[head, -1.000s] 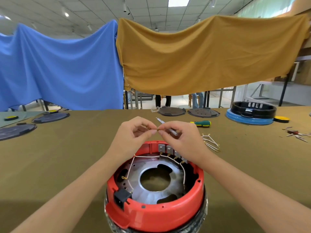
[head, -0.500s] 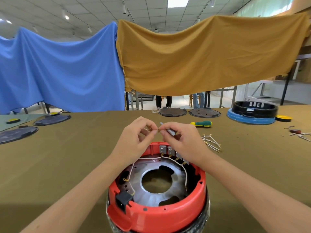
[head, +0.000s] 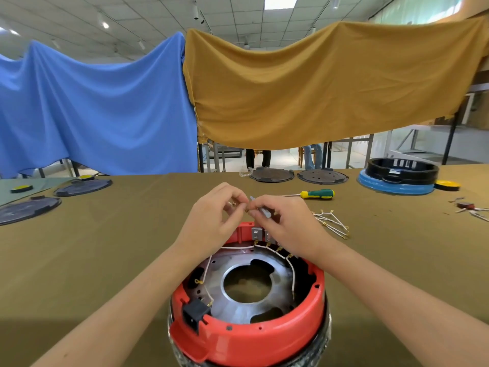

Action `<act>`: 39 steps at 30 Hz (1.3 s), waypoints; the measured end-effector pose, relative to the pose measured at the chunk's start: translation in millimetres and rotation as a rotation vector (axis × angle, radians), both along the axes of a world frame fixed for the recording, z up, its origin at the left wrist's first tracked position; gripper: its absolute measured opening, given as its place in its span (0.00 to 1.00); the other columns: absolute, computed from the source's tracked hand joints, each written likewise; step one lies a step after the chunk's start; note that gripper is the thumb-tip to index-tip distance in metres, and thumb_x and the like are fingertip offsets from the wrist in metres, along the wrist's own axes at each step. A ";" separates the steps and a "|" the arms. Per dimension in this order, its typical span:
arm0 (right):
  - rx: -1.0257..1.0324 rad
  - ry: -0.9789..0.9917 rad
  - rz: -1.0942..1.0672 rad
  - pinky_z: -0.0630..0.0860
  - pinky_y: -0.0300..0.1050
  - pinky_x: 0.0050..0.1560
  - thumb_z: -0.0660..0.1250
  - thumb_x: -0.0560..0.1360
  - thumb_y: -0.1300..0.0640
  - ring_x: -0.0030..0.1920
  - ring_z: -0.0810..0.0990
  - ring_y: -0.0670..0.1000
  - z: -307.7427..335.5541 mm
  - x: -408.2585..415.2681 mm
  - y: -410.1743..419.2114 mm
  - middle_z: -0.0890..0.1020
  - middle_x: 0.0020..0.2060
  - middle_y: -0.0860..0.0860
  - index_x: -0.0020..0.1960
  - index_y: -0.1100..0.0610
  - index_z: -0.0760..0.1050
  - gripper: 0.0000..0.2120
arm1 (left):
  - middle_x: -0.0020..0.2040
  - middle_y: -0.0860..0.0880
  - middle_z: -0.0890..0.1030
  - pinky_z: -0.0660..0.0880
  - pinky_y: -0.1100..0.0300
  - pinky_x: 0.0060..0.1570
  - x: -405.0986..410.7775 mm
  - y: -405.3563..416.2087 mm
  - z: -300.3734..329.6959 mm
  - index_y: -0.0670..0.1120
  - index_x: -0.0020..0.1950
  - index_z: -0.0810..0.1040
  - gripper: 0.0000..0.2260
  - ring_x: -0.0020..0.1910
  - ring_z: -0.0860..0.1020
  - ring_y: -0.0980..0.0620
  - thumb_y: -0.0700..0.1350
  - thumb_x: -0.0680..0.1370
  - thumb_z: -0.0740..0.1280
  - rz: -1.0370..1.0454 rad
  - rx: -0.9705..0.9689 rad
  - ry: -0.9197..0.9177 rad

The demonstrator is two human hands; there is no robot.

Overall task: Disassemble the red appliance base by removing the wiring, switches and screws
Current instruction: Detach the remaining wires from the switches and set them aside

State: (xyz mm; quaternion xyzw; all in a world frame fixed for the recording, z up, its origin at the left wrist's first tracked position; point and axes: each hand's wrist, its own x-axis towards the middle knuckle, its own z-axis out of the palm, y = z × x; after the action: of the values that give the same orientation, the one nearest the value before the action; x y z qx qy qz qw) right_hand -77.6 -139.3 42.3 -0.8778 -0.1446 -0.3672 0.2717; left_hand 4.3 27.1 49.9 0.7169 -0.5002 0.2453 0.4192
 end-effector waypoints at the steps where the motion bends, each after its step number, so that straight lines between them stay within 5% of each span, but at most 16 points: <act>1: 0.015 -0.001 -0.007 0.77 0.43 0.44 0.67 0.80 0.58 0.40 0.82 0.44 0.2 -0.1 -0.7 0.85 0.39 0.47 0.54 0.55 0.82 0.06 | 0.45 0.57 0.77 0.69 0.70 0.35 -0.5 0.1 -0.6 0.51 0.46 0.77 0.06 0.39 0.78 0.55 0.39 0.77 0.68 -0.013 -0.010 0.019; 6: 0.036 0.005 -0.041 0.74 0.32 0.44 0.66 0.80 0.58 0.42 0.81 0.41 1.1 0.5 -2.3 0.84 0.41 0.46 0.55 0.54 0.81 0.06 | 0.44 0.58 0.77 0.73 0.68 0.35 -1.8 0.1 -1.7 0.50 0.45 0.78 0.07 0.39 0.80 0.53 0.38 0.75 0.70 -0.068 -0.050 0.069; 19: -0.025 0.030 -0.046 0.76 0.48 0.46 0.65 0.81 0.60 0.41 0.80 0.49 3.0 -3.3 1.6 0.83 0.41 0.50 0.55 0.57 0.80 0.07 | 0.44 0.58 0.77 0.75 0.60 0.34 -3.1 0.6 -1.0 0.49 0.44 0.78 0.06 0.36 0.78 0.53 0.39 0.75 0.70 0.020 0.006 -0.006; 28: -0.029 0.039 -0.041 0.75 0.42 0.40 0.64 0.81 0.61 0.36 0.79 0.44 2.5 -1.5 0.7 0.83 0.38 0.49 0.54 0.57 0.80 0.06 | 0.43 0.56 0.77 0.76 0.55 0.35 -3.1 -0.7 -1.0 0.48 0.44 0.79 0.04 0.35 0.78 0.54 0.39 0.75 0.70 0.042 0.024 0.024; 32: 0.000 0.060 -0.026 0.71 0.30 0.37 0.64 0.81 0.60 0.34 0.78 0.37 1.9 -0.6 0.2 0.82 0.36 0.47 0.54 0.56 0.79 0.06 | 0.43 0.56 0.77 0.76 0.53 0.36 -2.4 -0.1 -1.2 0.48 0.44 0.78 0.04 0.34 0.78 0.55 0.39 0.75 0.70 0.040 0.022 0.043; 39: -0.015 0.058 -0.038 0.72 0.33 0.38 0.65 0.81 0.61 0.36 0.78 0.42 1.3 0.3 0.3 0.82 0.36 0.47 0.53 0.56 0.79 0.05 | 0.42 0.55 0.78 0.75 0.55 0.35 -0.9 -1.2 -1.8 0.48 0.43 0.78 0.04 0.34 0.78 0.54 0.39 0.75 0.70 0.036 0.035 0.060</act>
State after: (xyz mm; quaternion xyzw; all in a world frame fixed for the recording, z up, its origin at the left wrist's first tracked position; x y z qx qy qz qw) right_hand -77.3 -139.0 43.7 -0.8926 -0.1226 -0.3456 0.2623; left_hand 3.4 25.9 48.1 0.7401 -0.4784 0.2225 0.4170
